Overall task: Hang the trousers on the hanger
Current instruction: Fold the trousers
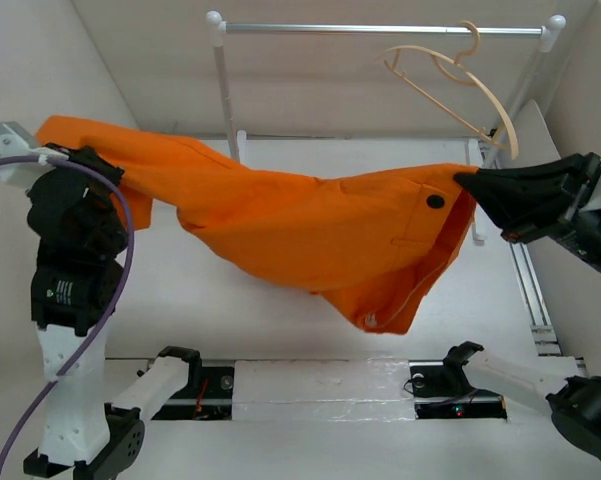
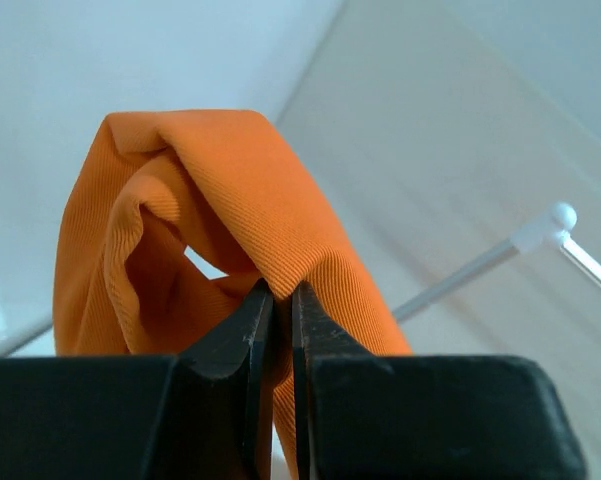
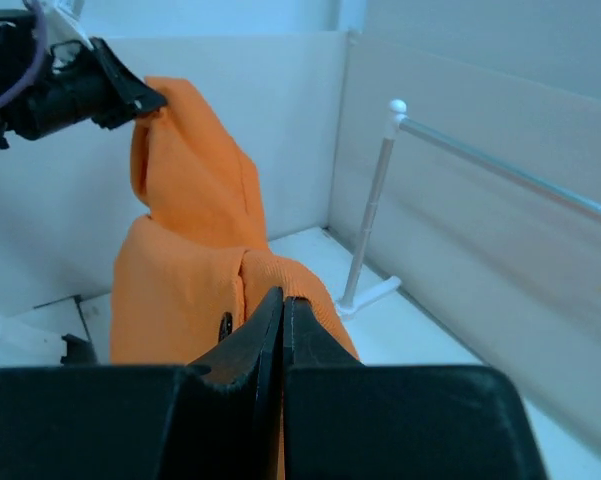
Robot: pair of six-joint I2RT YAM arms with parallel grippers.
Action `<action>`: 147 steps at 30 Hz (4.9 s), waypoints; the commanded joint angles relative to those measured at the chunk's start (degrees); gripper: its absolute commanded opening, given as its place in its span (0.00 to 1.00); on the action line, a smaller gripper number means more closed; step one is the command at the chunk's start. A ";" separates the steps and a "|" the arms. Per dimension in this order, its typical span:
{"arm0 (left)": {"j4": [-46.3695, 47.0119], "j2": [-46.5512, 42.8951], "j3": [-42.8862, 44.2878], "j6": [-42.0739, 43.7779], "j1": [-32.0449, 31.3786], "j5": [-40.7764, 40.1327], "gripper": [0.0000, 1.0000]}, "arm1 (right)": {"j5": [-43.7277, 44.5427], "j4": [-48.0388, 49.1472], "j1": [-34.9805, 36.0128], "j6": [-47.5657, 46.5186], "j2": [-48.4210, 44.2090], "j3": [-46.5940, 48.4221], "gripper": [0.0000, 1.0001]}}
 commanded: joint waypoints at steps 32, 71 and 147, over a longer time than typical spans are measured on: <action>-2.06 25.89 -11.02 6.68 -0.80 31.63 0.49 | 17.04 -20.87 -0.82 5.80 -18.13 -45.91 0.00; 0.32 17.93 -2.01 2.54 8.40 38.53 0.00 | 29.94 -18.03 -0.82 -3.73 -14.98 -27.51 0.00; 3.03 2.88 -33.10 -3.16 7.78 10.29 0.00 | 11.11 12.54 -49.14 -1.01 -4.37 -63.28 0.00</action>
